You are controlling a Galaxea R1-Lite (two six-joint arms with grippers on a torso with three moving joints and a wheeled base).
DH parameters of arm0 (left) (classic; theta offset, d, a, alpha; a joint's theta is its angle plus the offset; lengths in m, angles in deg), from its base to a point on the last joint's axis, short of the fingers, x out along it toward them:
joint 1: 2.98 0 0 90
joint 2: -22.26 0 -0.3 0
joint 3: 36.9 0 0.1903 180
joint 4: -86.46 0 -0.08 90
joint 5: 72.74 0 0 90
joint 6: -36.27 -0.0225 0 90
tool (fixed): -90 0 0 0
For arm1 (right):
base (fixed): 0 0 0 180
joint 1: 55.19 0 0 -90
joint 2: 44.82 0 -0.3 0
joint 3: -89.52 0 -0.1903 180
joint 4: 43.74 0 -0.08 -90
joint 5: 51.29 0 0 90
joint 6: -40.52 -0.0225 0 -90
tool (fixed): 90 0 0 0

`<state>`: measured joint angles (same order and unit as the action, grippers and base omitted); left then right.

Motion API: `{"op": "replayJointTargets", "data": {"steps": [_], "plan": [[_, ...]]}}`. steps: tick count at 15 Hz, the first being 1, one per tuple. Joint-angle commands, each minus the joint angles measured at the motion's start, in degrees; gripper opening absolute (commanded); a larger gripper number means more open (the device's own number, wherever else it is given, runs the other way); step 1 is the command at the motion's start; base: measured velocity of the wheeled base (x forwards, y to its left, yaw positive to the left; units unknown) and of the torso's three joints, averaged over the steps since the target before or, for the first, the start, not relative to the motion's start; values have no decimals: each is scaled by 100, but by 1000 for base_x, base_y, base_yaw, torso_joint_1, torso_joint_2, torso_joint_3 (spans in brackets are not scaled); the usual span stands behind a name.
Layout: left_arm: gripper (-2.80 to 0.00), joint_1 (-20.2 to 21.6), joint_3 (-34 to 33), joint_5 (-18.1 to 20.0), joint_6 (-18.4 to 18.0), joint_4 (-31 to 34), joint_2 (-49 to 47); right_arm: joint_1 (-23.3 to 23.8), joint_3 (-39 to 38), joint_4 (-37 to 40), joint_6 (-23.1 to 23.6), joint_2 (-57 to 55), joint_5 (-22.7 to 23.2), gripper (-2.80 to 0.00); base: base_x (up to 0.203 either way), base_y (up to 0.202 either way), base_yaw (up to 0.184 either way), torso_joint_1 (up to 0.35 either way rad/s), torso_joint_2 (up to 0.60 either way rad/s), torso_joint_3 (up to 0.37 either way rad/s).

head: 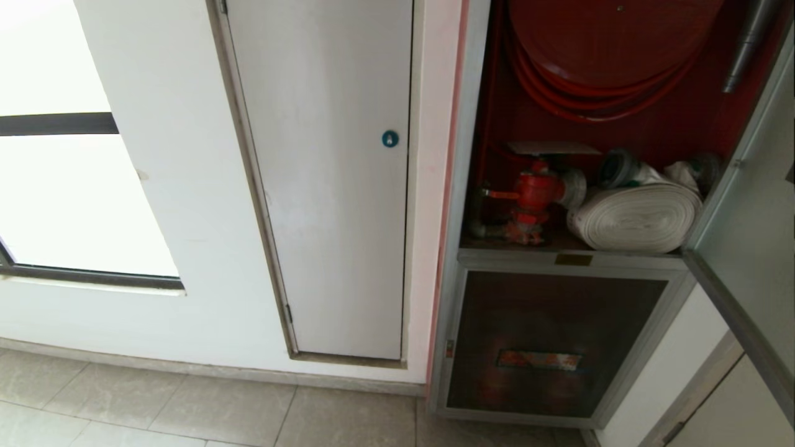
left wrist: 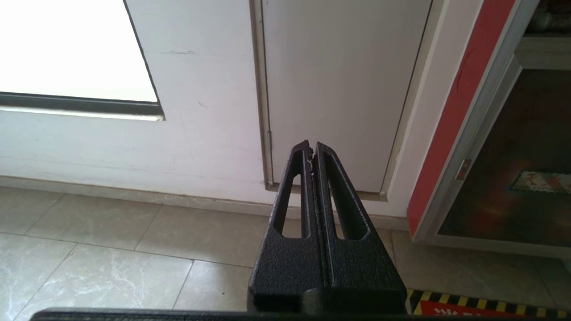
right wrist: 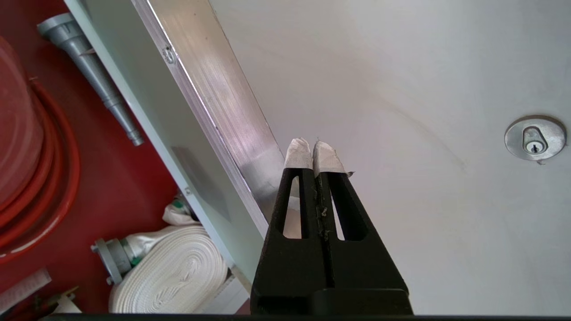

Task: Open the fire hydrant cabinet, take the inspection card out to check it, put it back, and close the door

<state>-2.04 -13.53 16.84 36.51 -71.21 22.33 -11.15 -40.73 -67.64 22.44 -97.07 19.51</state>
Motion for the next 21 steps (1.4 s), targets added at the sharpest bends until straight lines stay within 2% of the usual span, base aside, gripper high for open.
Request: {"op": "replayJointTargets", "data": {"steps": [1, 4, 9, 21], "plan": [[-280, 3, -35, -2, 2, -2, -7, -1, 25, 24, -11, 4, 13, -280, 0, 0, 0, 0, 0, 0], [-280, 3, -35, -2, 2, -2, -7, 8, 25, 95, -20, 22, 74, -280, 0, 0, 0, 0, 0, 0], [-280, 3, -35, -2, 2, -2, -7, 352, 20, 62, -132, 16, 85, -280, 0, 0, 0, 0, 0, 0], [-280, 3, -35, -2, 2, -2, -7, 261, -16, 329, -193, 74, 726, -280, 0, 0, 0, 0, 0, 0]]}}
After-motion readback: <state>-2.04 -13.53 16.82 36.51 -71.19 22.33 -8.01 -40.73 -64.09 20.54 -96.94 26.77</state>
